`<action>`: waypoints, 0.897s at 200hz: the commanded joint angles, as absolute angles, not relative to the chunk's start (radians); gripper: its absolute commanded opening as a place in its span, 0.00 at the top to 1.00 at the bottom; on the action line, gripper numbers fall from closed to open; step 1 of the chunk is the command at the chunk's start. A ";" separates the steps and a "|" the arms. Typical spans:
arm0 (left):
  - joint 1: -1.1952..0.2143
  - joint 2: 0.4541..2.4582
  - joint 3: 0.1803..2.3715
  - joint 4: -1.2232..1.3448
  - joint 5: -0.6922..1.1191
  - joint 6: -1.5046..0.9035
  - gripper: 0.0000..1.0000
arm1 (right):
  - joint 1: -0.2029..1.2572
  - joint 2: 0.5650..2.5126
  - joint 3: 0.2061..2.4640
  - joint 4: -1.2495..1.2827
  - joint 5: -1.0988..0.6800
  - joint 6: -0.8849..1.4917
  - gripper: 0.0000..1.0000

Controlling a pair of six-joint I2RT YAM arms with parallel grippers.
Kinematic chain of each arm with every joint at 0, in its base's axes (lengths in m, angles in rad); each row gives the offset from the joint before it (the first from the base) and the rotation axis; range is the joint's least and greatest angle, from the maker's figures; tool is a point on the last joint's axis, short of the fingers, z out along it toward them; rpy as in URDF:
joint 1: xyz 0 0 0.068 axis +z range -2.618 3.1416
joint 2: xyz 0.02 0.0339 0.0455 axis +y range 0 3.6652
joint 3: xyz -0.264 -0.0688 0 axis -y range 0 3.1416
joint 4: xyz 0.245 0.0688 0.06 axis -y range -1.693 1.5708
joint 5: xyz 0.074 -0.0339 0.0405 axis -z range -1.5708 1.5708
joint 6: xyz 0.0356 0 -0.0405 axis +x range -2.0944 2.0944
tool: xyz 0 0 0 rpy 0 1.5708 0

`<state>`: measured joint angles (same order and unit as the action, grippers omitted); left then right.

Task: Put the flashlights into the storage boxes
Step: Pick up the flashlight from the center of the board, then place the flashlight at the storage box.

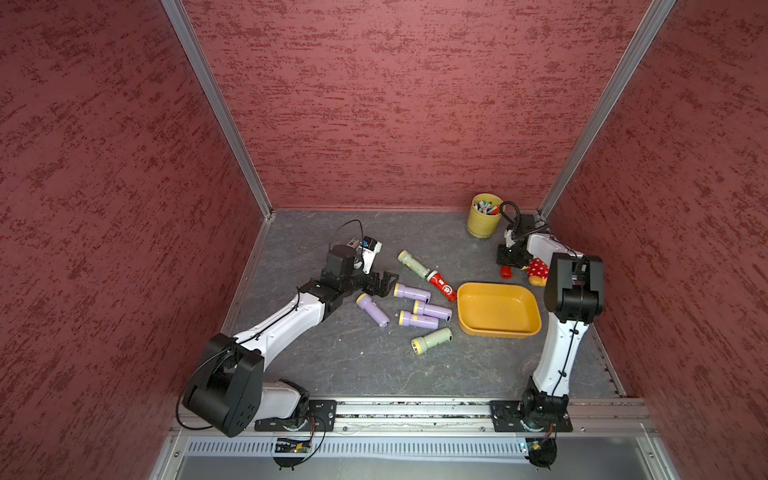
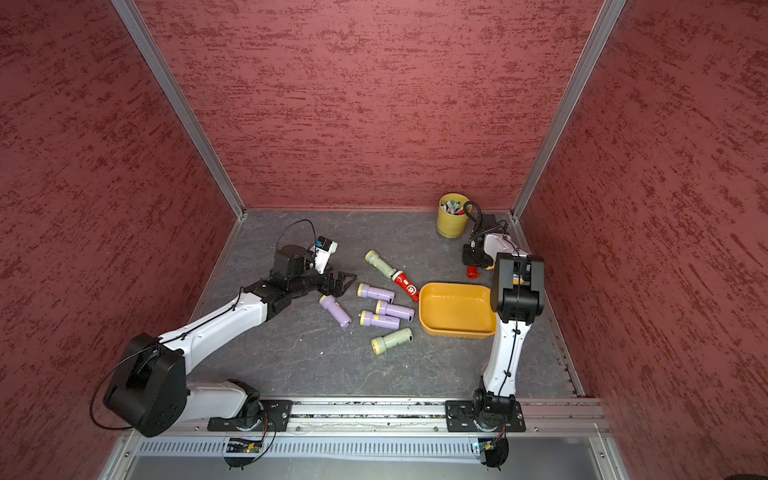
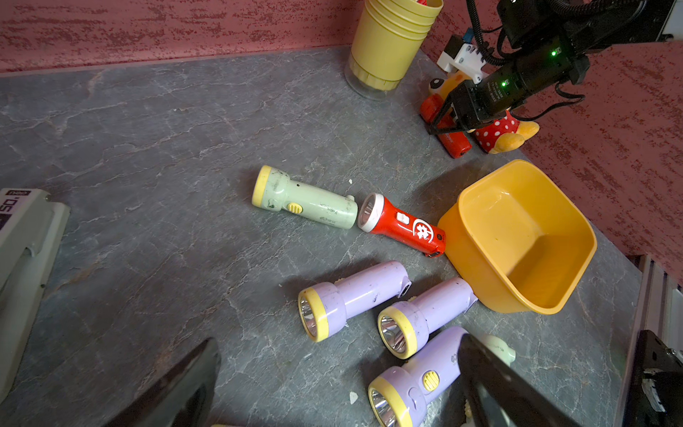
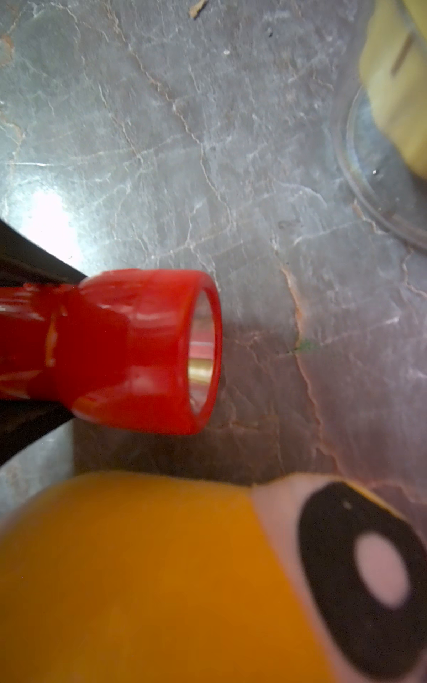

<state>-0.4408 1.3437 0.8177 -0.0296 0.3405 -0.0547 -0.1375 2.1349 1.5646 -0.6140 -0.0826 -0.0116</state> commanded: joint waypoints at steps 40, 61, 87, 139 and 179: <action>-0.481 1.306 0.828 -0.031 0.321 -0.051 0.00 | -0.113 1.827 1.508 -0.681 -0.158 0.054 0.70; -0.497 1.287 0.816 -0.029 0.316 -0.051 0.00 | -0.082 1.715 1.432 -0.709 -0.183 0.094 0.70; -0.506 1.264 0.790 -0.020 0.305 -0.054 0.00 | 0.007 1.560 1.260 -0.705 -0.189 0.170 0.69; -0.509 1.242 0.757 0.005 0.331 -0.064 0.00 | 0.186 1.459 1.008 -0.616 -0.133 0.331 0.68; -0.509 1.222 0.749 -0.006 0.335 -0.057 0.00 | 0.237 1.467 0.947 -0.554 -0.160 0.377 0.69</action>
<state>-0.5053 1.2549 0.7654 -0.0216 0.3218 -0.0555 0.2100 1.4822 0.9642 -0.6312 -0.1562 0.3111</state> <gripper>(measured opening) 0.996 0.398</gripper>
